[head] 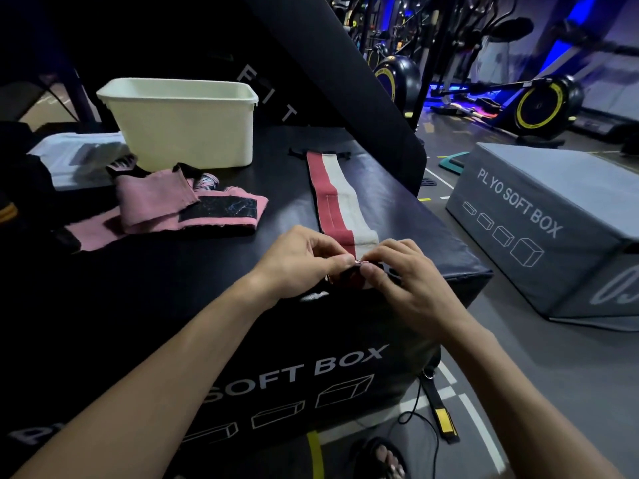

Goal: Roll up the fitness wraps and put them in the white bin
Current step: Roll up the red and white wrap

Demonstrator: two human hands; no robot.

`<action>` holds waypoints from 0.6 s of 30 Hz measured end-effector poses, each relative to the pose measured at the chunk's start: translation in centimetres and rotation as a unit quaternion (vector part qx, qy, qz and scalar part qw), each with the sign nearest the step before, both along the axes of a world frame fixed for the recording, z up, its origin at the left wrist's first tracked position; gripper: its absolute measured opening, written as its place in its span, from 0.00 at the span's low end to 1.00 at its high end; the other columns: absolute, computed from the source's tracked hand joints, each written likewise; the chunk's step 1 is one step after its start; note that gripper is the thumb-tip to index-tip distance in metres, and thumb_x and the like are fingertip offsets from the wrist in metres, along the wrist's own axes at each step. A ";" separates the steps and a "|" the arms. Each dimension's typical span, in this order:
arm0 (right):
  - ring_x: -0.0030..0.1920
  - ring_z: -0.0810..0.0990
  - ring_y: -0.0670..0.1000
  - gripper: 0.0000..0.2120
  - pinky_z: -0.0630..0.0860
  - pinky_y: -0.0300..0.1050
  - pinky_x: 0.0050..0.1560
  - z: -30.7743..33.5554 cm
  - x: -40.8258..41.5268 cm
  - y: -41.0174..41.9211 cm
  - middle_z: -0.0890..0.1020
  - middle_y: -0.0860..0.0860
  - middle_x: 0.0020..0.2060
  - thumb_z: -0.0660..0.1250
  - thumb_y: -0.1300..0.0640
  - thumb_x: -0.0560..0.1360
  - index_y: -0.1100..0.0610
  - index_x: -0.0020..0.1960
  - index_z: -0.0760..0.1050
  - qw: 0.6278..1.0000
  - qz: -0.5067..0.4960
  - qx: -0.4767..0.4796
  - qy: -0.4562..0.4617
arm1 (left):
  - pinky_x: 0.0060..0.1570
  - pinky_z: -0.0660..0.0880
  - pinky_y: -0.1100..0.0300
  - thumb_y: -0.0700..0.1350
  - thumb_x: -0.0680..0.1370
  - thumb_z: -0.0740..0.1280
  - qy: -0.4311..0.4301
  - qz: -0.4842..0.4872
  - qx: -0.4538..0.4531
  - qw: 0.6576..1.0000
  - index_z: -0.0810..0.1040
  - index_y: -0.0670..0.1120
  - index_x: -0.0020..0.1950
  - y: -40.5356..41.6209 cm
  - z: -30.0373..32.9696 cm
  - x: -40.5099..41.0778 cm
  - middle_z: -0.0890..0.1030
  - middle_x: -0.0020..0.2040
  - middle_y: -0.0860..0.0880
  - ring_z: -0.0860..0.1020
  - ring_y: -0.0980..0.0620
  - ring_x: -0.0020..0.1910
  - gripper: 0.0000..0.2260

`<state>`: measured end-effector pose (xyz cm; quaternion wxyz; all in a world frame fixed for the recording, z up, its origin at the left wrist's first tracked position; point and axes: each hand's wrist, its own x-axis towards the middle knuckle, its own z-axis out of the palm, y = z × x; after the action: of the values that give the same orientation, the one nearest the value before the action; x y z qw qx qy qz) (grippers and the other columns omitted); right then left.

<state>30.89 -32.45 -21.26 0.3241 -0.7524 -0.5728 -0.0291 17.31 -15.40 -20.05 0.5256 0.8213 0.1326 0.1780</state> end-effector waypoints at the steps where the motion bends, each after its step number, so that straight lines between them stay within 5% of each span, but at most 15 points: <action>1: 0.53 0.72 0.50 0.14 0.67 0.33 0.54 0.0 0.1 0.2 0.79 0.44 0.46 0.61 0.43 0.81 0.51 0.50 0.81 1.000 -0.002 -0.002 0.008 | 0.41 0.76 0.61 0.44 0.77 0.75 0.011 0.007 -0.006 1.000 0.88 0.45 0.45 0.1 0.1 0.2 0.87 0.40 0.47 0.81 0.56 0.38 0.04; 7: 0.48 0.71 0.49 0.14 0.65 0.35 0.48 0.2 0.2 1.3 0.75 0.41 0.39 0.60 0.48 0.84 0.36 0.41 0.71 0.998 -0.007 -0.011 0.054 | 0.37 0.72 0.63 0.48 0.78 0.75 0.067 0.028 -0.008 0.997 0.88 0.45 0.43 0.7 0.9 1.3 0.82 0.33 0.52 0.74 0.60 0.28 0.08; 11: 0.50 0.78 0.49 0.09 0.73 0.44 0.49 -0.3 0.7 1.5 0.82 0.45 0.44 0.62 0.44 0.82 0.47 0.51 0.78 0.994 -0.016 0.024 0.104 | 0.32 0.70 0.69 0.48 0.78 0.75 0.070 0.030 -0.015 0.997 0.88 0.43 0.44 0.9 1.3 1.7 0.81 0.33 0.51 0.73 0.62 0.26 0.09; 18: 0.48 0.80 0.52 0.14 0.77 0.57 0.51 -0.7 1.9 1.8 0.82 0.48 0.46 0.59 0.37 0.80 0.45 0.54 0.77 0.993 0.004 0.024 0.117 | 0.32 0.72 0.65 0.45 0.80 0.73 0.045 -0.012 -0.015 0.999 0.87 0.42 0.46 1.8 1.7 1.2 0.84 0.33 0.53 0.76 0.60 0.27 0.07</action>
<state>32.83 -30.68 -21.94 0.4071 -0.7400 -0.5334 0.0469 18.52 -13.65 -18.33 0.5333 0.8222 0.1483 0.1327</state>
